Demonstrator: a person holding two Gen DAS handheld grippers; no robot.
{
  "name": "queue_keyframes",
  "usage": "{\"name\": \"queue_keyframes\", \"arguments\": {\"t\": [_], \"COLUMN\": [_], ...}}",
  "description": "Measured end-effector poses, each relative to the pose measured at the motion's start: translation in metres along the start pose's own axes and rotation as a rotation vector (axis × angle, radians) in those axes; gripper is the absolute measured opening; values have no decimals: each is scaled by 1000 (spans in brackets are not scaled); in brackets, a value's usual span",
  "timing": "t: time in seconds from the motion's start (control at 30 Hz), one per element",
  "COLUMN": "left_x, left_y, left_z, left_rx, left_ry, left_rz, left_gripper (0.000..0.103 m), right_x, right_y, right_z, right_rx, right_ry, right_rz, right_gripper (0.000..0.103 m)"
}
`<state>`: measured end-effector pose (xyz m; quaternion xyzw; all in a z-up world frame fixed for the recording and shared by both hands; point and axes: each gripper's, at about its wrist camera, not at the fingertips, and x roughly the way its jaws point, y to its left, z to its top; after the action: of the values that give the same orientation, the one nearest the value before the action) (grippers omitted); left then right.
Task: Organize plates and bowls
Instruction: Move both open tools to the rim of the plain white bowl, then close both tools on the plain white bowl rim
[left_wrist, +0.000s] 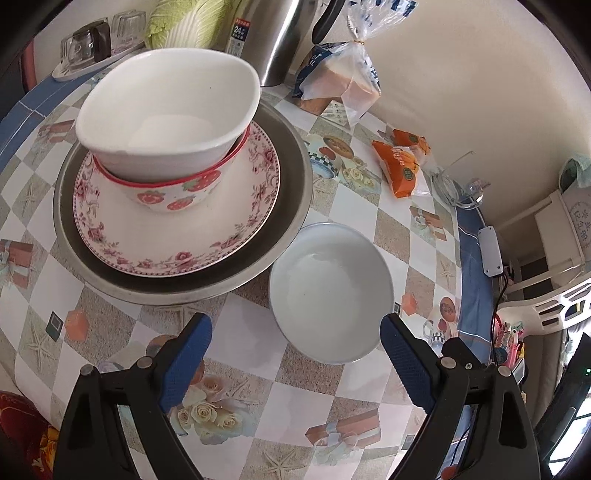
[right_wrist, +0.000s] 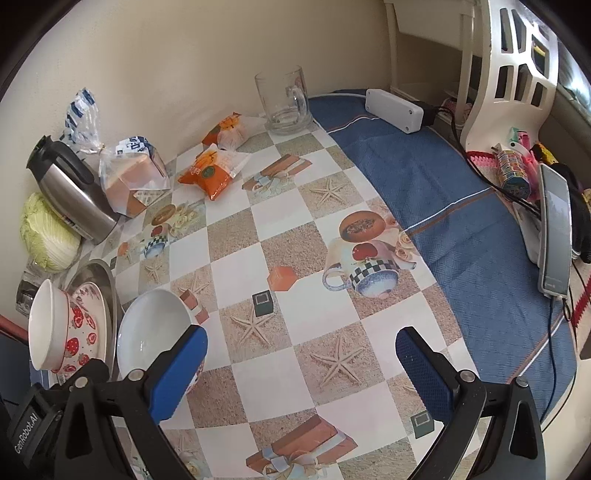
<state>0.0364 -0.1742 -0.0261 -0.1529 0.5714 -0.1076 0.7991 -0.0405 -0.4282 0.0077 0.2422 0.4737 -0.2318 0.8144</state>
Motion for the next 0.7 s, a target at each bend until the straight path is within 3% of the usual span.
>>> {"name": "queue_keyframes", "arguments": {"t": [0.37, 0.7], "left_x": [23, 33], "left_y": [23, 36], "left_z": [4, 10], "left_rx": [-77, -116], "left_ry": [19, 23], "left_rz": [51, 68], "left_gripper": [93, 87], "right_x": [38, 61], "right_y": [29, 50], "right_z": [-10, -18], "right_rx": [-70, -107], "right_ry": [93, 107], "right_rz": [25, 24], "right_gripper": [103, 103]}}
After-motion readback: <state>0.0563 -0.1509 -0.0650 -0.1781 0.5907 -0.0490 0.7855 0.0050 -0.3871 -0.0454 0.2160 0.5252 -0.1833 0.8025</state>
